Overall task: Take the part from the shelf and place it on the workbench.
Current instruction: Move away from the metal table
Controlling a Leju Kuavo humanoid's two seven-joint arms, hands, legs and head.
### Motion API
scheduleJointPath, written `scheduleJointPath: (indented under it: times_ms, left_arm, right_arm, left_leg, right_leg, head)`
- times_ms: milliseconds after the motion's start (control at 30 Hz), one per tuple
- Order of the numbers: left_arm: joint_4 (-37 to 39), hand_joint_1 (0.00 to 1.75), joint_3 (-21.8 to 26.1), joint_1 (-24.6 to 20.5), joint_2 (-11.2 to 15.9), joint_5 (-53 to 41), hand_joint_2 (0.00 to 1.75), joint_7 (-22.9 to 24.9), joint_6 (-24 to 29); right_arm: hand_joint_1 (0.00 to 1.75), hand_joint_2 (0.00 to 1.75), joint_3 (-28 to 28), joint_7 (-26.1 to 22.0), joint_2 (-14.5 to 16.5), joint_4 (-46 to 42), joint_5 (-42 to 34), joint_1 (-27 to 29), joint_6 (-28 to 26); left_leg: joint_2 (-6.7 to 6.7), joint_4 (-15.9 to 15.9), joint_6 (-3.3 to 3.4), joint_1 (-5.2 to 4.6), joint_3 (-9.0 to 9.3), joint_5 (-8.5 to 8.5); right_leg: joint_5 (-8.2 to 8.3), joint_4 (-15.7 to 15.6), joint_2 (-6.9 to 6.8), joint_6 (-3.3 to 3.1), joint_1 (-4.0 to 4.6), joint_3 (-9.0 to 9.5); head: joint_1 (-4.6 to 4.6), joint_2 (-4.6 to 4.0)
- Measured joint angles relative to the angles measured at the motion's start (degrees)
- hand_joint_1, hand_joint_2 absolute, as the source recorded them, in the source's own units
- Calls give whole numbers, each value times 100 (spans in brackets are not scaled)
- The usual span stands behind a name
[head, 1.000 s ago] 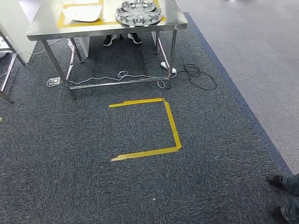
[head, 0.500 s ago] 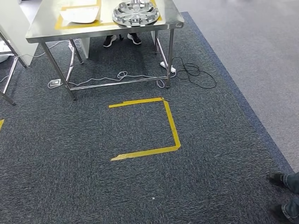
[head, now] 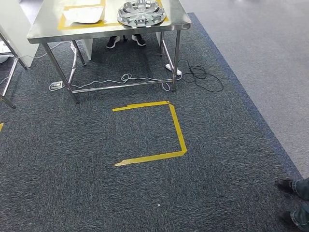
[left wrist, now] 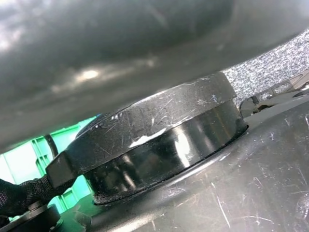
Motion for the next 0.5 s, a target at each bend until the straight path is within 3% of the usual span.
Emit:
scheduleJointPath:
  times_ms: [300, 500]
  left_arm:
    - [0, 0, 0, 0, 0, 0, 0, 0, -3]
    - [0, 0, 0, 0, 4, -3, 0, 0, -1]
  right_arm:
    - [0, 0, 0, 1, 0, 0, 3, 0, -1]
    - [0, 0, 0, 10, 0, 0, 3, 0, -8]
  left_leg:
    - [0, 7, 0, -2, -3, 0]
    - [-2, 51, 36, -26, -23, -19]
  right_leg:
    - [1, 0, 0, 2, -2, -1]
    - [14, -5, -6, 30, -17, -1]
  head:
    - [-1, 0]
    - [-2, 0]
